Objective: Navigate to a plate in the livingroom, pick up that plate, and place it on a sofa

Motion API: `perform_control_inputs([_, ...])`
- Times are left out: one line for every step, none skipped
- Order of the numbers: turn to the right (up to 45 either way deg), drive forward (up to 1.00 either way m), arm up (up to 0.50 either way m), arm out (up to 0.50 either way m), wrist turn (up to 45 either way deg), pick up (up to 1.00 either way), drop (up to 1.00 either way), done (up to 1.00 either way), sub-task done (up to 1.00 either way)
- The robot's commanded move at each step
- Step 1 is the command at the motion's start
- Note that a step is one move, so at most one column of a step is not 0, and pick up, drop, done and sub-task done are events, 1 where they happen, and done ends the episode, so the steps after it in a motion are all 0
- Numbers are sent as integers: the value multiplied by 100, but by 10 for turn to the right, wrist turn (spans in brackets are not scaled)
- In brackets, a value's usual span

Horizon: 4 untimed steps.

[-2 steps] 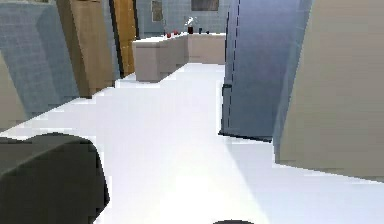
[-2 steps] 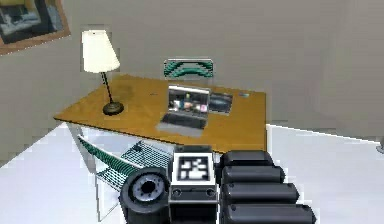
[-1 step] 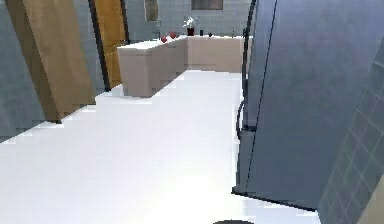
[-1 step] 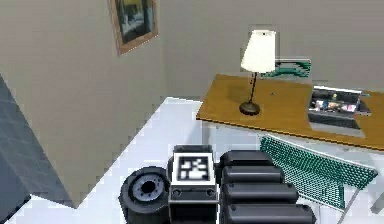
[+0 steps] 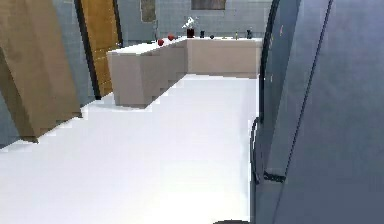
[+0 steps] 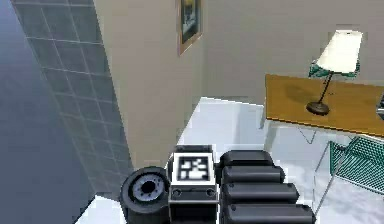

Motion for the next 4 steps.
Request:
perform_control_inputs([-240,0,0,0,0,0,0,0,0])
perform_control_inputs([0,65,0,0,0,0,0,0,0])
perform_control_inputs([-450,0,0,0,0,0,0,0,0])
perform_control_inputs([-120,0,0,0,0,0,0,0,0])
